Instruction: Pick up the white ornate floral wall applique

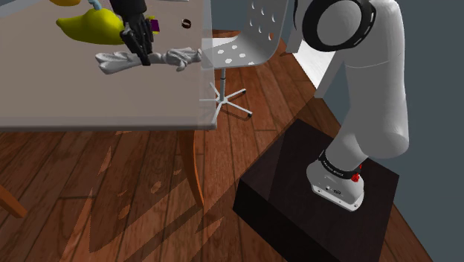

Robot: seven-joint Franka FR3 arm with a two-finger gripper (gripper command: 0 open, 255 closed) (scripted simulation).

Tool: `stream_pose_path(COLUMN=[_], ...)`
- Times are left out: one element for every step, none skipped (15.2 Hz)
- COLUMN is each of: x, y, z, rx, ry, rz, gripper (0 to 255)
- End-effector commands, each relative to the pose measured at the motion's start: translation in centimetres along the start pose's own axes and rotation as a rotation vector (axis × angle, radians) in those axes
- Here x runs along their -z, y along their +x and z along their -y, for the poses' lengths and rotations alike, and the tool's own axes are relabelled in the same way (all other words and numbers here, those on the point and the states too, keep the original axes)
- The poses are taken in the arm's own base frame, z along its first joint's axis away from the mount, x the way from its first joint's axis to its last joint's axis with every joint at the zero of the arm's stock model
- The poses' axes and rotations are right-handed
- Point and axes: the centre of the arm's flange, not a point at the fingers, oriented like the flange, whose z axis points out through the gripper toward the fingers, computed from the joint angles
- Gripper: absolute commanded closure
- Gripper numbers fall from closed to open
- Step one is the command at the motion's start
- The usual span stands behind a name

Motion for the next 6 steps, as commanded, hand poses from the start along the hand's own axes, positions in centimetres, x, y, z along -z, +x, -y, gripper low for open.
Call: stream_pose_path(x=[1.1,1.6,2.1,2.6,2.7,2.7], y=[-0.1,-0.2,-0.3,-0.3,-0.3,-0.3], z=[0.2,0.3,0.3,0.3,0.3,0.3], rx=[0.000,0.000,0.000,0.000,0.000,0.000], ry=[0.000,0.000,0.000,0.000,0.000,0.000], rz=[0.000,0.000,0.000,0.000,0.000,0.000], gripper=[255,255,255,255,255,255])
